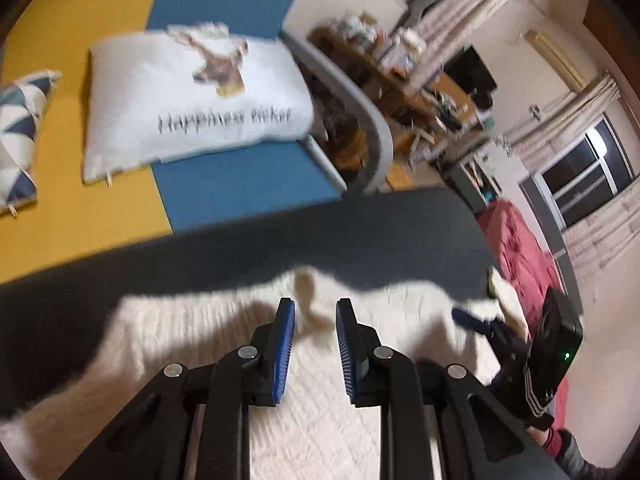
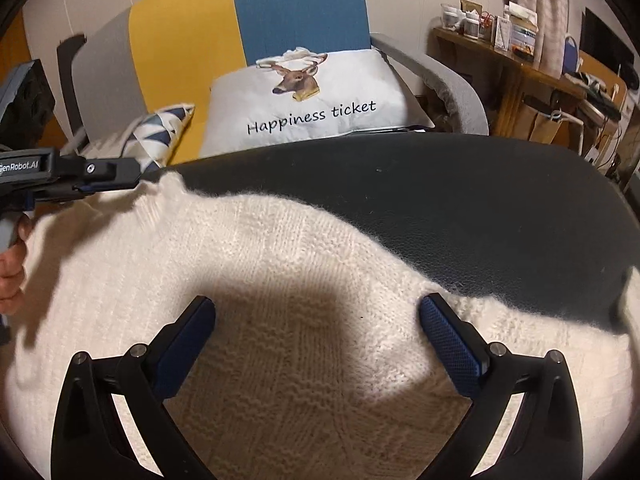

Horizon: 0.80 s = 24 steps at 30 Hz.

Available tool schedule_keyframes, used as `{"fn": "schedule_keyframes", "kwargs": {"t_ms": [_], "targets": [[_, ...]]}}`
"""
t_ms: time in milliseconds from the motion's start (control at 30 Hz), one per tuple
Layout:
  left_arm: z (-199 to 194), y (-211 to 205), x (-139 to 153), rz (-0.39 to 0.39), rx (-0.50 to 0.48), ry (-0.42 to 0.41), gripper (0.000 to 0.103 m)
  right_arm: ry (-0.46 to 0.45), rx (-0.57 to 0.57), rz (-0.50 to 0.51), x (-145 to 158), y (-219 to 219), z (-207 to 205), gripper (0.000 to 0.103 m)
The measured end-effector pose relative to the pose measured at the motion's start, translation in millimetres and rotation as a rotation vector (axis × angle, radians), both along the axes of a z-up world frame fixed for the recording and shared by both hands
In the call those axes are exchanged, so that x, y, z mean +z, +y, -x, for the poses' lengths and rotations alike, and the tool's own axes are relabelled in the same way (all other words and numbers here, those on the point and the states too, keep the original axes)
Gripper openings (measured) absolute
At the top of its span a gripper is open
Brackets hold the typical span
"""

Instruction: Fold clothes

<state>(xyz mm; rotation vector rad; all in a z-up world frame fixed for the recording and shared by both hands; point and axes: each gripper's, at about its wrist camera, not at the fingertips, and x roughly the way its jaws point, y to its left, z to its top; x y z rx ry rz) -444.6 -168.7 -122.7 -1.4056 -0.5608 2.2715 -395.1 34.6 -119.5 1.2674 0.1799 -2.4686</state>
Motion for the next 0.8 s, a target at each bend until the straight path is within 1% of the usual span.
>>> {"fn": "schedule_keyframes", "kwargs": {"t_ms": [67,133,200,267,300,367,400,500,533,567,633,667,700,767,800], "targets": [[2.5,4.0,-4.4,-0.009,-0.001,-0.009,0.021,0.003,0.011,-0.050,3.7,-7.1,-4.2,0.103],[7.7,9.1,-10.0,-0.039,0.000,-0.037,0.021,0.005,0.002,-0.054,9.2,-6.8,-14.2,0.103],[12.5,13.7,-10.4,-0.071,-0.005,-0.045,0.021,0.005,-0.013,-0.053,11.7,-4.2,-21.2,0.103],[15.5,18.4,-6.8,-0.078,0.003,-0.016,0.016,0.000,-0.031,-0.054,9.2,0.8,-22.7,0.103],[16.0,22.6,-1.9,-0.073,0.002,0.027,0.011,-0.002,-0.041,-0.054,7.9,3.3,-23.4,0.103],[16.7,28.8,4.3,-0.039,0.008,0.074,0.010,-0.007,-0.060,-0.055,5.4,8.2,-24.9,0.103],[18.5,32.9,4.3,-0.013,0.013,0.082,0.010,-0.009,-0.069,-0.056,4.1,10.7,-25.7,0.103],[24.3,39.3,-3.4,0.058,0.026,0.065,0.010,-0.014,-0.090,-0.054,1.7,16.1,-27.6,0.103],[26.1,40.4,-6.2,0.071,0.027,0.059,0.010,-0.012,-0.090,-0.051,2.1,16.1,-28.0,0.103],[27.4,40.1,-8.3,0.069,0.028,0.052,0.010,-0.011,-0.091,-0.048,2.5,16.1,-28.4,0.103],[24.9,29.2,-5.0,0.029,0.063,0.048,0.011,-0.005,-0.056,-0.030,7.6,9.9,-31.0,0.103],[23.6,23.5,-3.1,0.008,0.081,0.047,0.013,-0.002,-0.037,-0.021,10.4,6.4,-32.4,0.103],[17.3,13.2,4.9,0.003,0.111,0.074,0.017,0.001,-0.018,-0.011,13.2,2.9,-33.8,0.103],[2.7,-5.5,17.2,-0.002,0.137,0.112,0.018,0.007,0.021,0.008,18.8,-4.1,-36.7,0.103],[-7.9,-15.5,23.0,0.017,0.146,0.121,0.018,0.010,0.040,0.018,21.6,-7.5,-38.1,0.103]]}}
